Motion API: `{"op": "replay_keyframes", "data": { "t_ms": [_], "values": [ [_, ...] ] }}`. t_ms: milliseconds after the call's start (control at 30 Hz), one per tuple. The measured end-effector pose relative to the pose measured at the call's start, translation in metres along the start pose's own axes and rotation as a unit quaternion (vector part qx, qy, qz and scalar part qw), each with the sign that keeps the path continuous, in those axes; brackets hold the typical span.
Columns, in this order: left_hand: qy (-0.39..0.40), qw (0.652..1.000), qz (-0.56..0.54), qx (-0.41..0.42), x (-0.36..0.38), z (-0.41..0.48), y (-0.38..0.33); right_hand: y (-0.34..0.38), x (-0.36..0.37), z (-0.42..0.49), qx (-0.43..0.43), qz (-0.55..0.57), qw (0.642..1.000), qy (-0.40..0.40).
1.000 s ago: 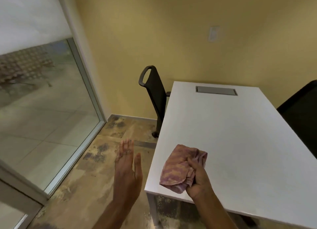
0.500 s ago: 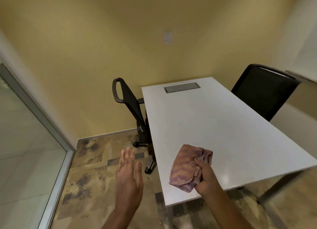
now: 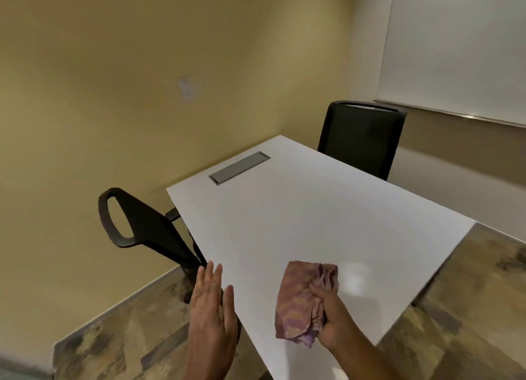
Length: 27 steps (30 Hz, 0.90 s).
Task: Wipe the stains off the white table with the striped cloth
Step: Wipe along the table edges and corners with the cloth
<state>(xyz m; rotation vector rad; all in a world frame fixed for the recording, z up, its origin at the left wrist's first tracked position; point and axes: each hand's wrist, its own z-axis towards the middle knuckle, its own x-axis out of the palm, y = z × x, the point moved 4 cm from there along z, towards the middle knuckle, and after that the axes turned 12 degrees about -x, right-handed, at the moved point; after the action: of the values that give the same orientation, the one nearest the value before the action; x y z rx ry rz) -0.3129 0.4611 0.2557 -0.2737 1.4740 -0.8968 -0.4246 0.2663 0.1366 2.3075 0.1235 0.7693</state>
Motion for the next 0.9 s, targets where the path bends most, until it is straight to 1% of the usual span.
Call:
{"op": "replay_keyframes", "data": {
  "t_ms": [67,267,400,533,600,633,700,800,900],
  "values": [
    [0.029,0.999,0.003,0.016,0.004,0.027,-0.007,0.0,0.004,0.016,-0.007,0.022,0.999,-0.028],
    [0.092,0.993,-0.002,0.07,0.02,0.099,-0.016,0.02,0.021,0.044,-0.041,0.078,0.994,-0.068],
    [0.112,0.986,-0.026,0.121,0.046,0.134,-0.012,0.033,0.017,0.052,-0.078,0.122,0.984,-0.104],
    [0.14,0.978,-0.039,0.151,0.077,0.162,0.0,0.038,0.012,0.054,-0.112,0.154,0.97,-0.15],
    [0.144,0.97,-0.042,0.189,0.087,0.173,0.002,0.034,0.011,0.054,-0.126,0.168,0.962,-0.176],
    [0.14,0.966,-0.042,0.213,0.092,0.18,0.003,0.031,0.01,0.053,-0.132,0.172,0.957,-0.19],
    [0.162,0.955,-0.055,0.243,0.105,0.193,0.003,0.027,0.012,0.049,-0.151,0.182,0.946,-0.22],
    [0.227,0.935,-0.069,0.264,0.125,0.21,0.005,0.019,0.02,0.037,-0.187,0.206,0.924,-0.263],
    [0.305,0.901,-0.077,0.298,0.136,0.222,0.011,0.002,0.033,0.017,-0.239,0.245,0.884,-0.319]
  ]
}}
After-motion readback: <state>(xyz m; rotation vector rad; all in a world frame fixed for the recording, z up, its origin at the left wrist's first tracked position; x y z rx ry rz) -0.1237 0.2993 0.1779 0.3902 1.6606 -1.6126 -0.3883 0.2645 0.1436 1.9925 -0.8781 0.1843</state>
